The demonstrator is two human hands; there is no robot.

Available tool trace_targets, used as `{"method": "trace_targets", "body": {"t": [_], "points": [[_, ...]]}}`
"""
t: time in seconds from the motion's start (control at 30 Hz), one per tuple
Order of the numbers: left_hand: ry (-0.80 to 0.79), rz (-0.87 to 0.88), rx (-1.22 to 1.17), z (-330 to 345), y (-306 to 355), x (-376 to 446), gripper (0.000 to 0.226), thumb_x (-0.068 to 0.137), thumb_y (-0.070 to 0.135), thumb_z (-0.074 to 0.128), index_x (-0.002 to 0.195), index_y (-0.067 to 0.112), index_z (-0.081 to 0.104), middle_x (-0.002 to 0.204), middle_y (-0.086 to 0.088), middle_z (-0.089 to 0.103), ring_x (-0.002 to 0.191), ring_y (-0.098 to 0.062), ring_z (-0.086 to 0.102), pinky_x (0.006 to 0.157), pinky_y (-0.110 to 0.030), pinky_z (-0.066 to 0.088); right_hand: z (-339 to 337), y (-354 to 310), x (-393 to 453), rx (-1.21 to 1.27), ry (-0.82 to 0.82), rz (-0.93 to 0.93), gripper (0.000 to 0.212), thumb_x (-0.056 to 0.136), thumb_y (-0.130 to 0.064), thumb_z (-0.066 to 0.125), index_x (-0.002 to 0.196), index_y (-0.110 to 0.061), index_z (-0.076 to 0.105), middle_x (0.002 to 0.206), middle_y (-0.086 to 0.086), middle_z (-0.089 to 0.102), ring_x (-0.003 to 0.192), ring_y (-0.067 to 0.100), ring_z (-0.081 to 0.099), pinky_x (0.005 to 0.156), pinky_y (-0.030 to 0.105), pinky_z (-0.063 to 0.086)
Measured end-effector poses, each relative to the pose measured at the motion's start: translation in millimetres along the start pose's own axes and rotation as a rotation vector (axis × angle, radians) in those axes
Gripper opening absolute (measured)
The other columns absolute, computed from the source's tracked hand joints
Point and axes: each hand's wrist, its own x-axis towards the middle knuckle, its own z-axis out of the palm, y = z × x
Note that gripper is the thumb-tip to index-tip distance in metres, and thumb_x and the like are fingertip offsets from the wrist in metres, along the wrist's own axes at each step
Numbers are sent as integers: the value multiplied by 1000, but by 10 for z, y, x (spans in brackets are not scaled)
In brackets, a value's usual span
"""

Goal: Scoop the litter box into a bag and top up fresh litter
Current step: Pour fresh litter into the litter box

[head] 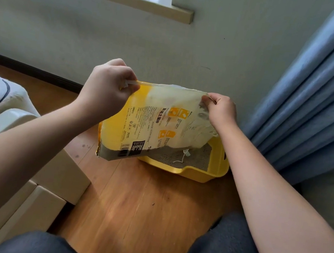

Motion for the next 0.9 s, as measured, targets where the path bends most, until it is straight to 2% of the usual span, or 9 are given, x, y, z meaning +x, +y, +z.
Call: {"method": "trace_targets", "body": {"t": [0.17,0.3,0.37,0.43,0.47,0.73,0.9], "points": [[-2,2,30,-117,-57,-43,7,87,9,69,90,4,72,89,-2,57,78,-16,53,63,-13,38,76,-62,-38,44,-31,-12,17,92,-28,63,77,-30,71,79,-3,73,82,19,71,61,35,61],[-11,9,52,-211,-101,-98,8,87,9,69,92,3,72,89,-4,58,78,-18,54,64,-20,40,170,-80,-62,8,-78,-14,17,92,-28,63,79,-26,73,81,-3,74,83,20,71,67,39,61],[-17,8,66,-256,-131,-124,8,87,9,69,92,3,72,90,-6,59,79,-19,55,65,-23,41,214,-103,-84,-36,-84,-34,17,92,-30,62,80,-27,74,78,-8,73,81,15,70,65,28,60],[-16,7,76,-296,-160,-142,8,87,8,69,92,3,72,90,-6,60,80,-19,55,64,-19,40,254,-139,-118,-67,-89,-61,19,92,-30,62,76,-28,72,74,-11,72,78,11,70,55,13,51],[-18,6,82,-310,-172,-149,8,87,8,69,92,3,72,91,-7,60,80,-19,55,64,-18,39,271,-150,-129,-66,-95,-64,20,92,-29,62,75,-28,72,73,-11,72,78,11,69,51,10,48],[-14,-11,82,-315,-245,-214,8,86,9,70,91,4,72,88,-2,58,77,-16,53,62,-13,36,292,-197,-123,-137,-93,-95,20,92,-35,60,77,-29,71,75,-14,71,78,6,67,53,11,43],[-28,-41,73,-285,-306,-298,7,86,10,70,90,4,71,87,-4,58,77,-17,54,62,-14,37,282,-206,-103,-175,-95,-137,20,92,-35,59,78,-29,72,75,-13,71,80,11,68,70,25,54]]}}
